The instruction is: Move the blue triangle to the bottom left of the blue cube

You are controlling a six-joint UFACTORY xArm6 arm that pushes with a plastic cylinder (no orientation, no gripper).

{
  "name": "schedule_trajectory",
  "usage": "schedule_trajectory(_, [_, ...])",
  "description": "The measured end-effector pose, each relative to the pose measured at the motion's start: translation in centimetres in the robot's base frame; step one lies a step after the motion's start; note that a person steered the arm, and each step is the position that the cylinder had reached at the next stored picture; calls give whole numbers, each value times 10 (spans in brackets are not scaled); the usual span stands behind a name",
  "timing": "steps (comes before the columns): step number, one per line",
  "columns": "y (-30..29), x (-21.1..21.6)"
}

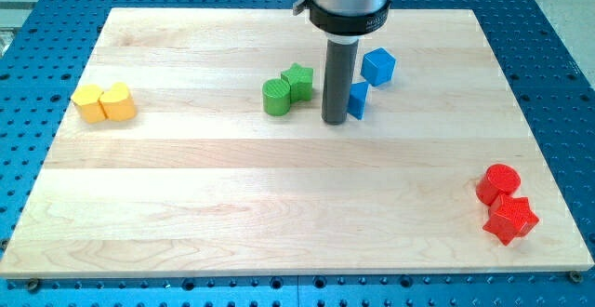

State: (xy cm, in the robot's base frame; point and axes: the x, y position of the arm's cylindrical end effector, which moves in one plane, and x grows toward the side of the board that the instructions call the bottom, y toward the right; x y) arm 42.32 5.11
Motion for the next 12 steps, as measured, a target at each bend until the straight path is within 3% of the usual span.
schedule_trajectory(8, [40, 0])
schedule_trajectory(9, [67, -5])
schedule_trajectory(12, [68, -108])
